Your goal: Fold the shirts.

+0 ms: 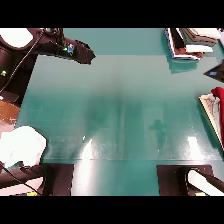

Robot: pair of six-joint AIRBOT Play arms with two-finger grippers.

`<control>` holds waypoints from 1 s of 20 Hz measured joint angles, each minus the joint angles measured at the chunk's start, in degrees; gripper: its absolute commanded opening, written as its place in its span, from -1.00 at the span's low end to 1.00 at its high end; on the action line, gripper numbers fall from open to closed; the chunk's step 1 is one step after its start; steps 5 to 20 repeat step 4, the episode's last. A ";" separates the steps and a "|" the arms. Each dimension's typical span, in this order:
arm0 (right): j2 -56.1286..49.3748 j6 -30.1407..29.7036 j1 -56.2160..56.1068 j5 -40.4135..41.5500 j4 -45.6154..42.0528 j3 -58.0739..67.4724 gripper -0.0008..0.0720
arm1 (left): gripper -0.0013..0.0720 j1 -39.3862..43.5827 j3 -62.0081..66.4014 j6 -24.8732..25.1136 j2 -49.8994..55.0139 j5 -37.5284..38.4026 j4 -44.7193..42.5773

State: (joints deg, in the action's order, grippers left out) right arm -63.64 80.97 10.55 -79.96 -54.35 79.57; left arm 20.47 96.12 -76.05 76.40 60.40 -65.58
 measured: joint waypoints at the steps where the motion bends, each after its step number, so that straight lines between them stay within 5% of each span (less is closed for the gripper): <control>1: 0.00 -0.11 -2.38 0.48 0.02 0.00 -0.93 | -0.88 0.02 0.00 0.00 0.00 -0.55 0.00; 20: 0.00 -0.46 -7.34 1.42 0.13 0.00 -0.93 | -0.88 0.02 0.00 0.00 0.00 -1.81 0.02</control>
